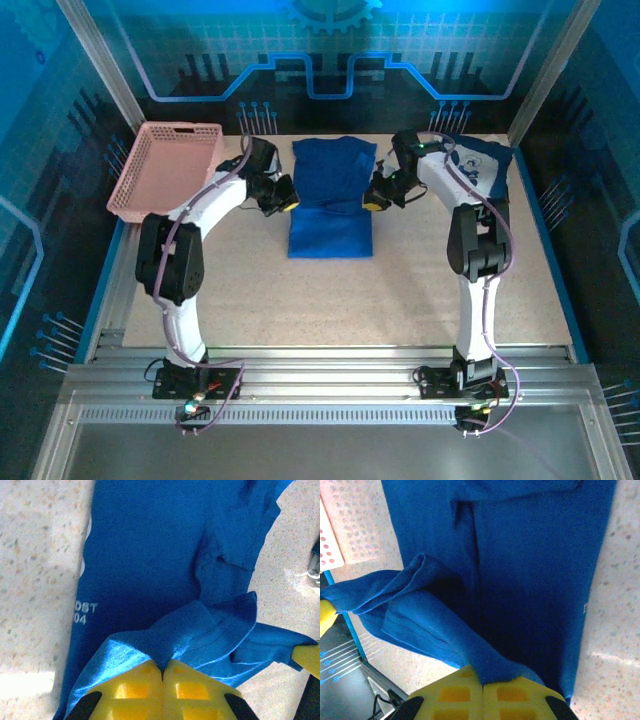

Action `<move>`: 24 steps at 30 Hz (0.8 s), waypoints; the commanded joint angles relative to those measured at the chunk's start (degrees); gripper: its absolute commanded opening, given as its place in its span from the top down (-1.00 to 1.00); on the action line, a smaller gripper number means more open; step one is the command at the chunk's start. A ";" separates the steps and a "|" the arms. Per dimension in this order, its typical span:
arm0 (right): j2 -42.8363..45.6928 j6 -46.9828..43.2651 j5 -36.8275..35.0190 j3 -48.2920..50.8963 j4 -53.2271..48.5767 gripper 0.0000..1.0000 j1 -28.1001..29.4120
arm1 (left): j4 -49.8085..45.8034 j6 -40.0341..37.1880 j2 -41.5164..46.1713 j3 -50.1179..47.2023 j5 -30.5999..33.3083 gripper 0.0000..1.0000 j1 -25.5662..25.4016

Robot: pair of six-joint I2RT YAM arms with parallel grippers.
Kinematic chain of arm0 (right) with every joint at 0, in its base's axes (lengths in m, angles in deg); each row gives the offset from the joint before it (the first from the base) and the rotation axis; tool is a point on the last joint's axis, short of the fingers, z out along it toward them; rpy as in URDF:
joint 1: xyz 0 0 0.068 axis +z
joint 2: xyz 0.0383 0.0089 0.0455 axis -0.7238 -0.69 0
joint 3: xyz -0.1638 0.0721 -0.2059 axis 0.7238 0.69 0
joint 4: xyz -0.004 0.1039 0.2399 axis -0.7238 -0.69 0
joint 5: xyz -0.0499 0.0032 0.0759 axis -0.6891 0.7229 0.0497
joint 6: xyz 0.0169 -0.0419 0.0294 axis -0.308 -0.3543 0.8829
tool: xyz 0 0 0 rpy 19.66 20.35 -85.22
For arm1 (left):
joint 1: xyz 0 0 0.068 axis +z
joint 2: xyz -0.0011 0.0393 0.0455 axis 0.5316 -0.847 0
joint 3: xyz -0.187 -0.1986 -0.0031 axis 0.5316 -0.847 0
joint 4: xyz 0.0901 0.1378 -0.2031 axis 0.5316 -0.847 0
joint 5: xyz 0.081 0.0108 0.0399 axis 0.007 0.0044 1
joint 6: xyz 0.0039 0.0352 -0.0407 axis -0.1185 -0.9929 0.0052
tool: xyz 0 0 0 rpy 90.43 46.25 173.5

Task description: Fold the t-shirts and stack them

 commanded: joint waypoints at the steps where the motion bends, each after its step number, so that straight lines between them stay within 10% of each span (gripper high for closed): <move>1: -4.08 -0.97 -0.22 -5.27 -3.68 1.00 -1.09 | -1.55 -2.19 -3.55 4.47 -2.66 1.00 0.67; 13: -17.33 2.36 2.60 -17.78 -2.30 0.75 -2.82 | -2.43 -2.90 -15.56 15.64 -4.19 1.00 2.65; 19: -21.01 11.69 8.63 -24.00 8.05 0.16 -5.06 | 0.53 1.28 -17.44 22.11 -6.25 -0.02 4.44; 24: -16.49 13.12 10.34 -28.10 10.65 -0.02 -5.74 | -0.83 3.10 -14.69 27.85 -4.87 -0.17 5.81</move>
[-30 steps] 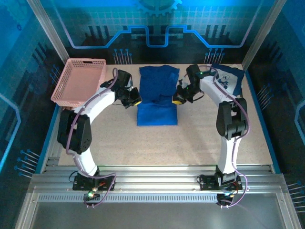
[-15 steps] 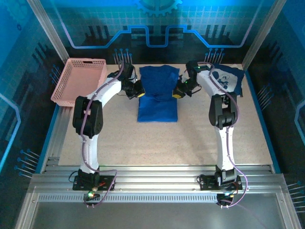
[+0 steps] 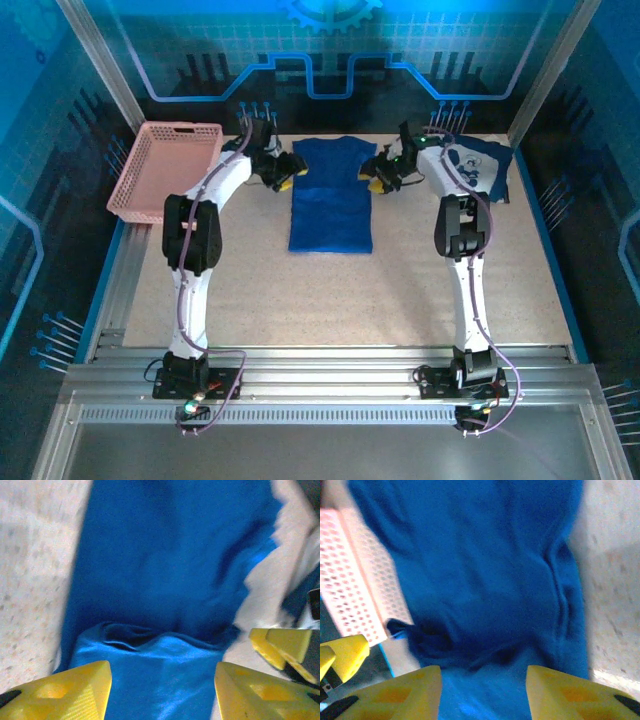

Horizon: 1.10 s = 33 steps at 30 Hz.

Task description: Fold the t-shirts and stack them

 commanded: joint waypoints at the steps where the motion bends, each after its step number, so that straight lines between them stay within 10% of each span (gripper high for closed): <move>1: 6.00 1.51 3.38 -2.61 2.28 -0.03 -0.72 | -0.24 1.44 5.16 2.31 -0.21 -0.18 1.45; 19: 41.90 -0.73 2.69 67.48 23.72 -0.30 4.20 | 16.82 3.29 33.57 -54.69 -12.15 -0.31 0.38; 33: 33.32 3.56 3.93 69.85 31.29 -0.24 5.33 | 30.43 11.17 25.51 -58.71 -13.98 -0.25 -0.63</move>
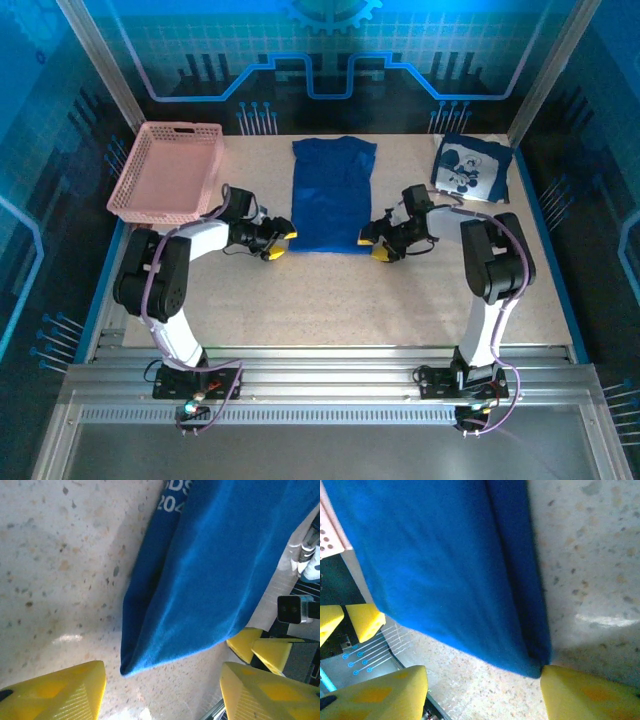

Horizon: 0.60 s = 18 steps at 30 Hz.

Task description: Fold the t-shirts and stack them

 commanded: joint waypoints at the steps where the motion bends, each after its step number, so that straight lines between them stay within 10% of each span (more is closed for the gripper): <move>1: -2.87 1.04 0.80 -1.79 0.96 -0.22 0.85 | 3.30 2.17 -3.30 1.87 -1.75 -0.23 -0.85; 8: -6.14 1.91 0.23 -5.05 0.40 0.10 0.93 | 7.13 4.96 -7.74 4.89 -2.31 -0.05 -2.68; 18: -0.82 -0.48 -1.47 -3.11 -8.15 0.95 0.67 | 0.51 2.79 -0.51 0.40 -0.23 1.00 -3.45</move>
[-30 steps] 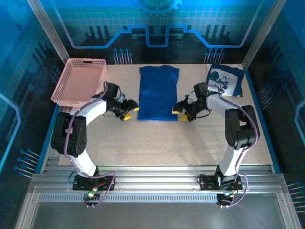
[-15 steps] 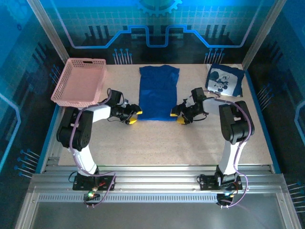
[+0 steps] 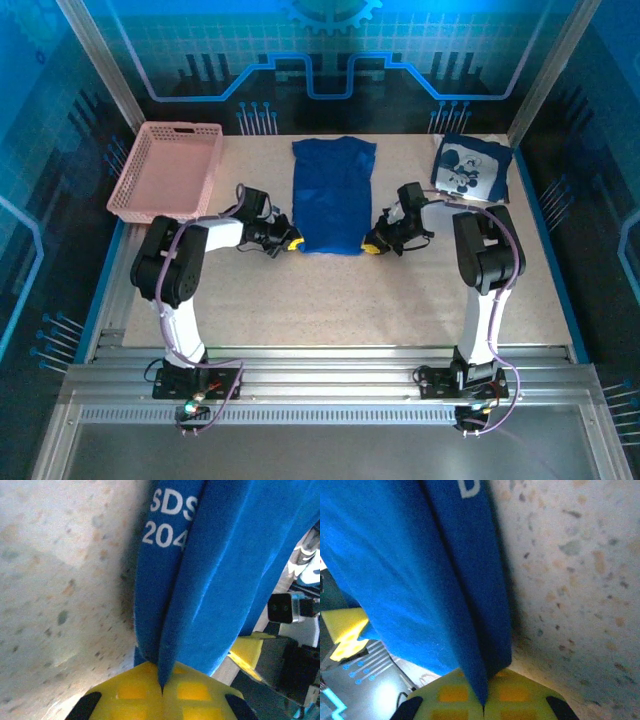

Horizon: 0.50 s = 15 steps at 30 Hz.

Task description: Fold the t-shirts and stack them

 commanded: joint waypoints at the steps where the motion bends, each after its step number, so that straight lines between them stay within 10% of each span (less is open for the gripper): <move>1: 5.55 -1.68 -0.87 3.15 -5.99 0.97 0.43 | -6.66 -2.43 7.47 -3.99 1.14 1.00 -0.08; 15: 40.40 6.61 -3.30 27.79 -17.55 0.99 9.41 | -21.18 7.14 40.58 -26.49 8.29 1.00 -11.94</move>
